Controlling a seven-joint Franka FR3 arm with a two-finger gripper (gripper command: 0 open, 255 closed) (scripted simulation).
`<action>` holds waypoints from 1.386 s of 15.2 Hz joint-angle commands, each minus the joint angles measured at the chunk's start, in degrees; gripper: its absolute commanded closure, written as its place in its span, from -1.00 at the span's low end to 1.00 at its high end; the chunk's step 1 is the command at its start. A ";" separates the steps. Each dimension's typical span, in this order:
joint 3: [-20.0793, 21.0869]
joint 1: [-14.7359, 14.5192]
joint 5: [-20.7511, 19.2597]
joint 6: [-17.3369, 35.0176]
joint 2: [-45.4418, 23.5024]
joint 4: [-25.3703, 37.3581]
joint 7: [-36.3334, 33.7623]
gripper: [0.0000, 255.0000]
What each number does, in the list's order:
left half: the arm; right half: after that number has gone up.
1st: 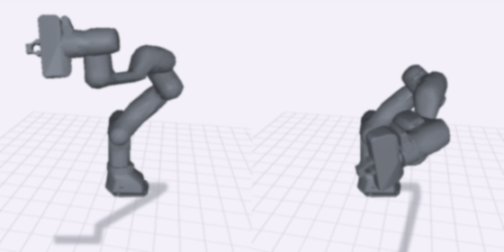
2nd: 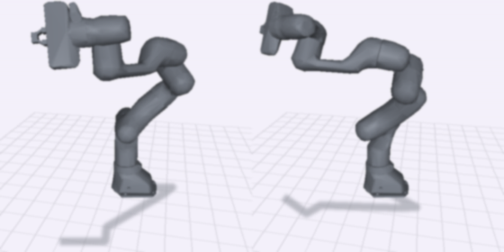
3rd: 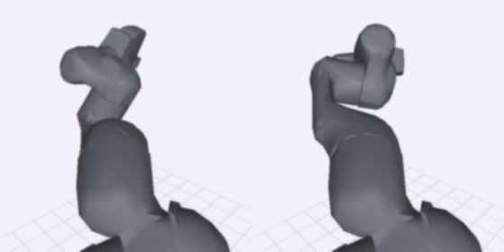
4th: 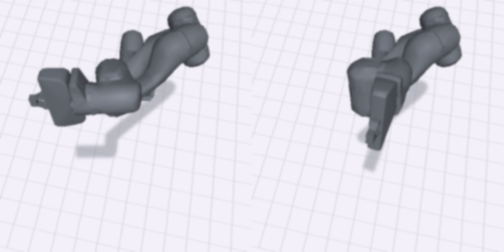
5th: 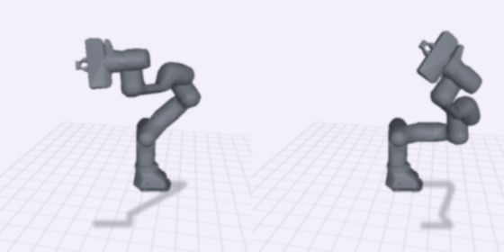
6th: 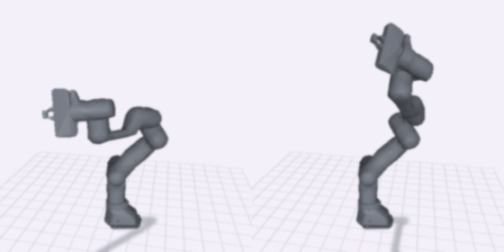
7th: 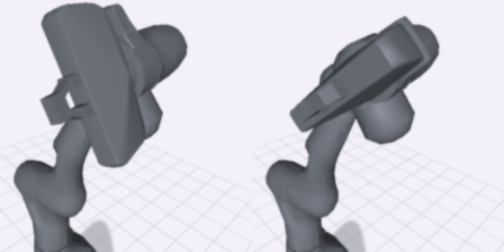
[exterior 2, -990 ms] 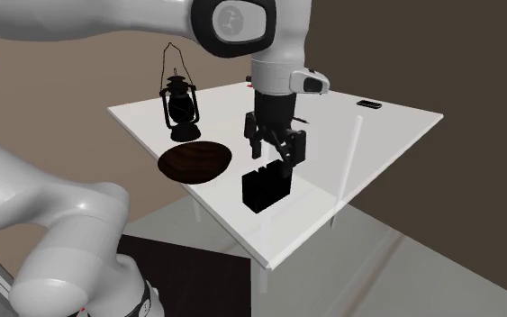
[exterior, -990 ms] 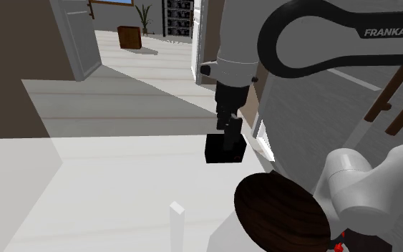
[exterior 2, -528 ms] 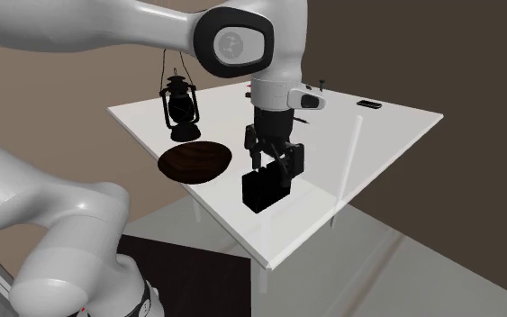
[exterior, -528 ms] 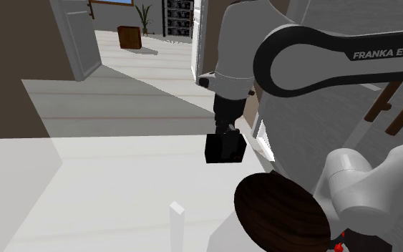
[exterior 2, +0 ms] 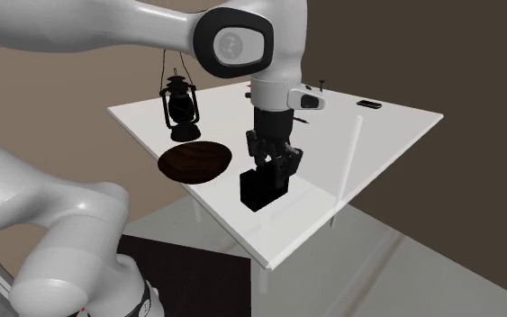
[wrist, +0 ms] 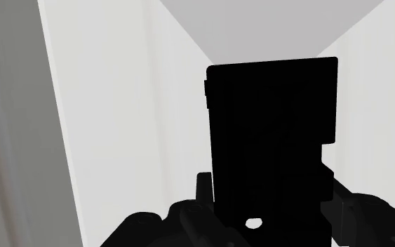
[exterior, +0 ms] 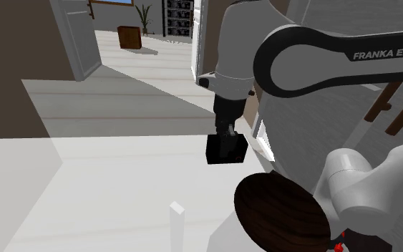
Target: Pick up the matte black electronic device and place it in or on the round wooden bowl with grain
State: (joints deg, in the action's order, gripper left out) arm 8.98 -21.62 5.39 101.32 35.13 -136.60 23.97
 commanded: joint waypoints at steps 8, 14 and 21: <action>-0.04 0.01 -0.01 -0.76 -0.03 0.76 -0.01 1.00; -0.33 0.15 -0.28 -5.29 -0.37 5.61 -0.11 1.00; -0.61 0.32 -0.58 -10.46 -1.30 11.72 -0.25 1.00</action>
State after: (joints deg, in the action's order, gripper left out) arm 8.35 -21.30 4.82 91.70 34.03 -125.91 23.82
